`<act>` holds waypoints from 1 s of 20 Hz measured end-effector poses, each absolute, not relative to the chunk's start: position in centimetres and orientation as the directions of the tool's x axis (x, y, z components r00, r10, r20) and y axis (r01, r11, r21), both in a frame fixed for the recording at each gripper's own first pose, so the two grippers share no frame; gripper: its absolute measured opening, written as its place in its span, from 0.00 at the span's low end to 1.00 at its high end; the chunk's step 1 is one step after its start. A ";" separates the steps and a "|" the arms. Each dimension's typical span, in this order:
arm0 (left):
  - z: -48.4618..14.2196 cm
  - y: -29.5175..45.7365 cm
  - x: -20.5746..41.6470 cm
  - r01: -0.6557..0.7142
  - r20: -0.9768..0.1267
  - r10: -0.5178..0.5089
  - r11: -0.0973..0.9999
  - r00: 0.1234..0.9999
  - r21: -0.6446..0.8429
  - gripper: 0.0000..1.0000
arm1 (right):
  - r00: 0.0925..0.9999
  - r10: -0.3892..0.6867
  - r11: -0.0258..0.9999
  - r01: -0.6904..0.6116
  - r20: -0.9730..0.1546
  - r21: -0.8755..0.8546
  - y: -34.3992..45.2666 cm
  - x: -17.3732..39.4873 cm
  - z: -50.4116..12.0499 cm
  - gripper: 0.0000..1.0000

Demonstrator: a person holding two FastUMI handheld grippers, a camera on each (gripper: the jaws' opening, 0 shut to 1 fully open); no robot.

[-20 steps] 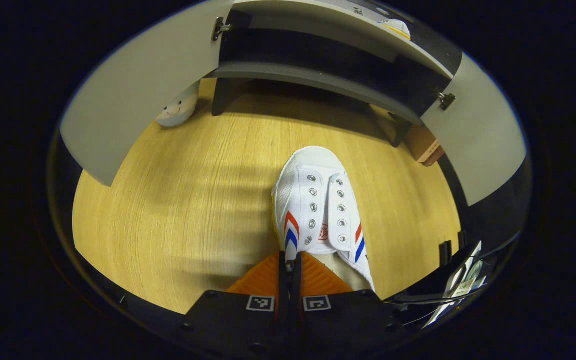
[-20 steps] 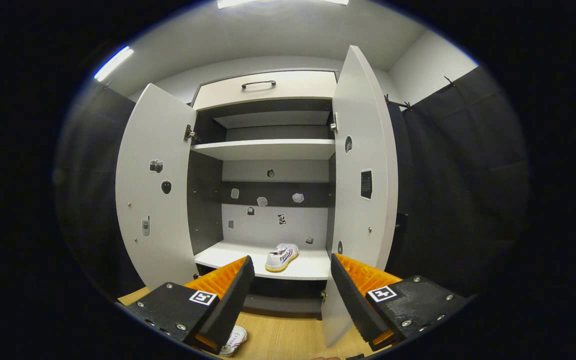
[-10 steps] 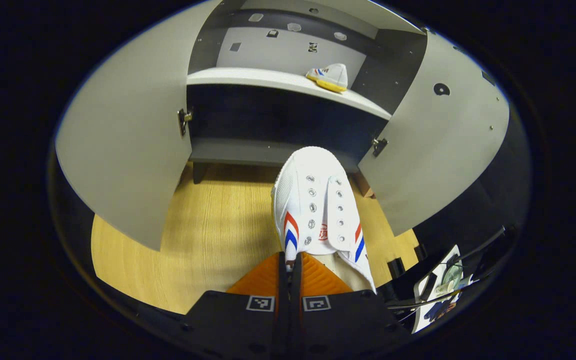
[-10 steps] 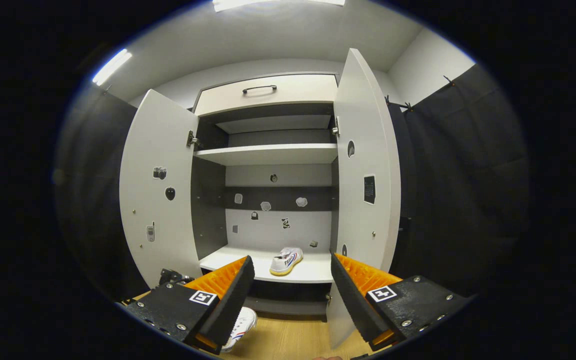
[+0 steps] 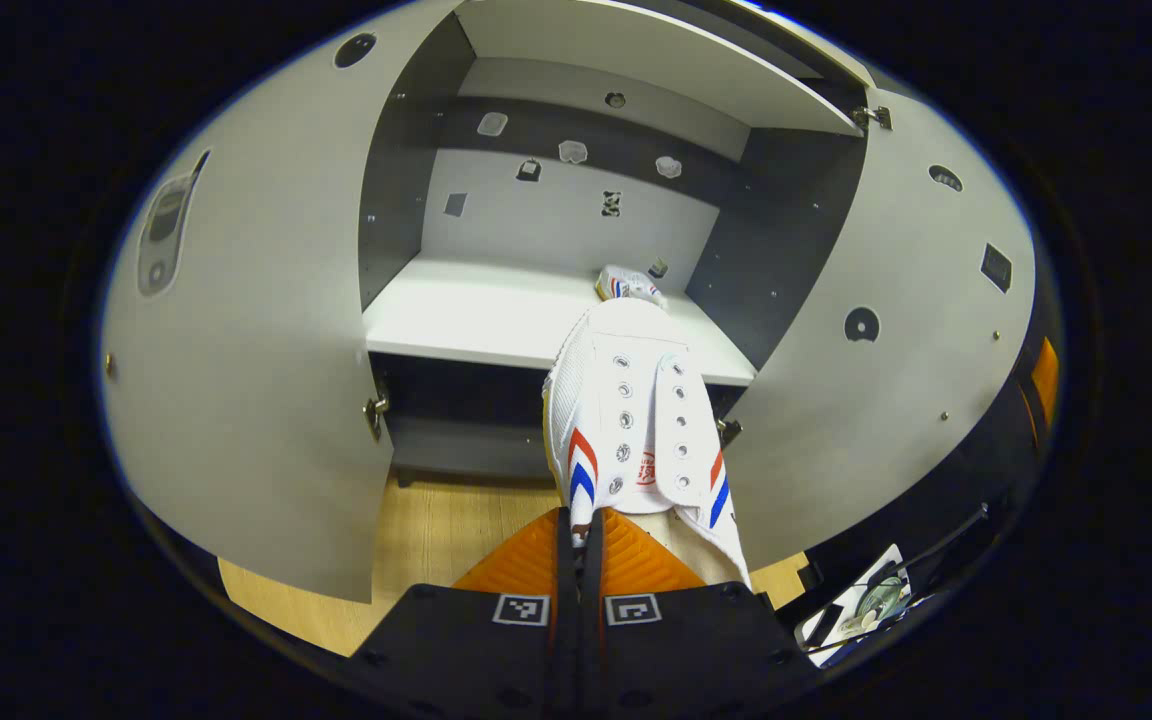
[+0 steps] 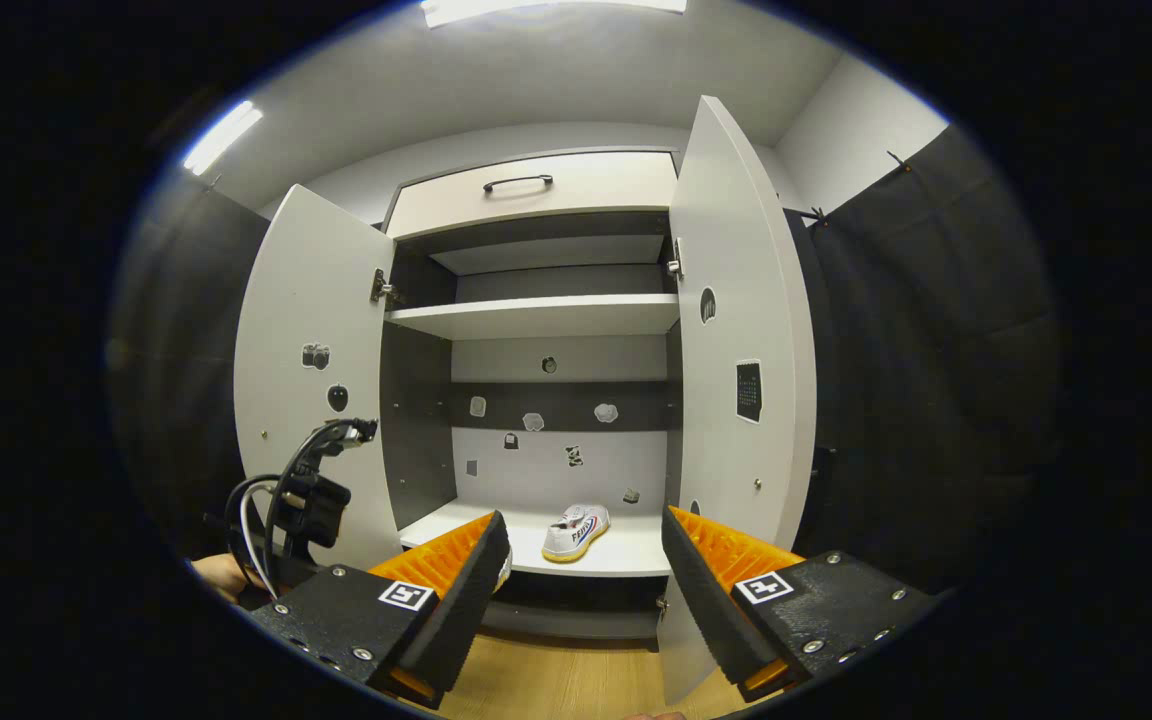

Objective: Grab one shoe with the right hand and put it into the shoe cabinet, grab the other shoe with the left hand and put it into the shoe cabinet; then close the right door with the right hand and the left door with the left hand.

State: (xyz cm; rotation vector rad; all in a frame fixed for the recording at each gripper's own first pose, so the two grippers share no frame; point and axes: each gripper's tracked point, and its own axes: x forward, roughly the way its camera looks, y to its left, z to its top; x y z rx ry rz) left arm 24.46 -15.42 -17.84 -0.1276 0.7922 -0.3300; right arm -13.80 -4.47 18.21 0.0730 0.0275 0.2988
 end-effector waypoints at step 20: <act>-20.9 -18.3 48.2 0.182 -0.748 -0.286 0.958 0.599 -0.221 0.06 | 0.983 0.184 0.981 -0.182 -0.017 0.064 -6.0 -10.8 17.1 0.94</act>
